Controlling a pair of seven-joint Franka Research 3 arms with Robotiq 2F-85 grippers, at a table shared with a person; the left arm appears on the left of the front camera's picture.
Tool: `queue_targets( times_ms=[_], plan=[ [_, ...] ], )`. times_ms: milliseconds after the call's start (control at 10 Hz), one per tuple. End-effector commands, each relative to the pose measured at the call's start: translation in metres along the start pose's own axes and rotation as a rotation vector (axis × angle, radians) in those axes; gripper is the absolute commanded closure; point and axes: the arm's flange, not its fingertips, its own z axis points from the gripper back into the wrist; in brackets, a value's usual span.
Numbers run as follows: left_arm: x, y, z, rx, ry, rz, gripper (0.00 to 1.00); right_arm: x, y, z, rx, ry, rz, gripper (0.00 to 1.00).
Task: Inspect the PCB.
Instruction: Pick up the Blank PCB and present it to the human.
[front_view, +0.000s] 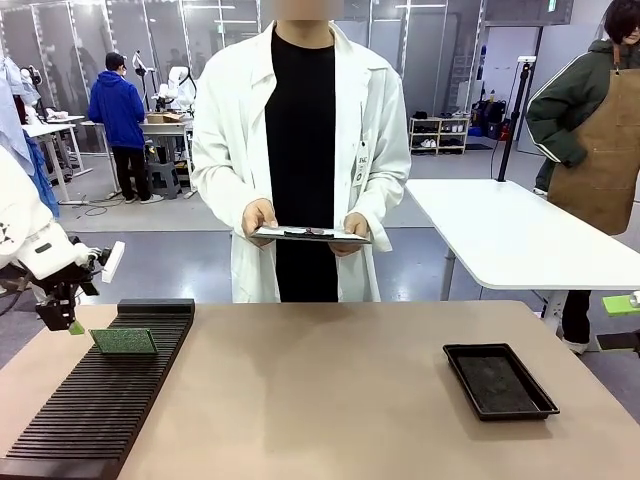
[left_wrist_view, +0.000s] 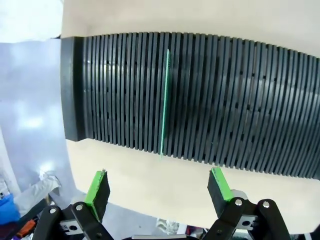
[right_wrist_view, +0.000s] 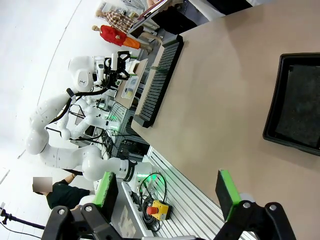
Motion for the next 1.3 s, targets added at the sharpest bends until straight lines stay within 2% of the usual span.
queue_targets(
  times_ms=[0,300,500,700,900,1000,1100,1200],
  plan=[
    [-0.004,0.002,-0.015,-0.004,-0.008,-0.031,0.00,0.001,0.000,0.001,0.008,0.001,0.020,0.00],
    [-0.003,0.002,-0.038,0.002,-0.038,-0.026,0.00,0.001,0.000,0.001,0.008,0.001,0.020,0.00],
    [-0.003,0.004,-0.055,-0.018,-0.029,-0.022,0.00,0.001,0.000,0.001,0.008,0.001,0.020,0.00],
    [-0.002,0.002,-0.066,0.026,0.005,-0.015,0.00,0.001,0.000,0.001,0.008,0.001,0.020,0.00],
    [-0.003,0.000,-0.071,0.008,-0.016,-0.014,0.00,0.001,0.000,0.001,0.008,0.001,0.020,0.00],
    [-0.001,-0.001,-0.074,0.006,-0.012,-0.006,0.56,0.001,0.000,0.001,0.008,0.001,0.020,0.00],
    [0.000,-0.002,-0.079,-0.015,-0.006,-0.024,0.56,0.001,0.000,0.001,0.008,0.001,0.020,0.00],
    [0.001,-0.002,-0.082,-0.024,-0.006,-0.023,1.00,0.001,0.000,0.001,0.008,0.001,0.020,0.00]
  ],
)
